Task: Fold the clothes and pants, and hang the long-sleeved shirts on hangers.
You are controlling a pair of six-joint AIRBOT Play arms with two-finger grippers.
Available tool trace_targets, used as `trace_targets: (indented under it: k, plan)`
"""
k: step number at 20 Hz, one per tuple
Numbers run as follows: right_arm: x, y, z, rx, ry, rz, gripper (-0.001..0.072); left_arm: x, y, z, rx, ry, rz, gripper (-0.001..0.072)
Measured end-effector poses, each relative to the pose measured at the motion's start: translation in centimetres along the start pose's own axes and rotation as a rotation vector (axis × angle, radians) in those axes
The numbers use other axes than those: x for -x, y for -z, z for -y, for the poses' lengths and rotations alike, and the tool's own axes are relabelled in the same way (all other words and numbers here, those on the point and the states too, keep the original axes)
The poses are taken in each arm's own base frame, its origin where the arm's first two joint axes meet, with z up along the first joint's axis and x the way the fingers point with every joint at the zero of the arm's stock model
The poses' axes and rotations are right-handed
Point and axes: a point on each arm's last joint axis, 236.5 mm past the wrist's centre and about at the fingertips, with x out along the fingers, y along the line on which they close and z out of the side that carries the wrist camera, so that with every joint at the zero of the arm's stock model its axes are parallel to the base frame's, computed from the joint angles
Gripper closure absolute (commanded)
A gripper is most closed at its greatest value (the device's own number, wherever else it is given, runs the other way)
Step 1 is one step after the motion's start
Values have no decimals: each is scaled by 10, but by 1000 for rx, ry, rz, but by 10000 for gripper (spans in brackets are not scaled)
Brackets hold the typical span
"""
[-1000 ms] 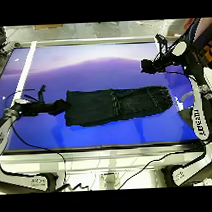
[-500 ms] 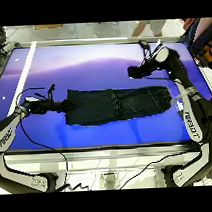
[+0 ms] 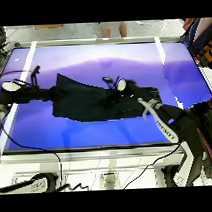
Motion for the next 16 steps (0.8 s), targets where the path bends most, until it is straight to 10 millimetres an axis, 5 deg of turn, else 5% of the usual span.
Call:
trace_targets:
  k: [4, 7, 9, 11, 16]
  plan:
    - [-35, 8, -71, 30, -102, 29, 656, 43, -13, 31, -57, -20, 99, 687]
    - [-37, 10, -87, 44, -120, 37, 655, 54, -16, 48, -58, -14, 131, 687]
    - [-22, 7, -74, 51, -96, 32, 655, 49, -15, 62, -61, 3, 131, 687]
    - [9, -9, -39, 44, -39, 66, 655, 38, -14, 85, -80, 39, 137, 686]
    - [137, -50, 65, -82, 77, 241, 655, -14, -10, 180, -130, 199, 195, 686]
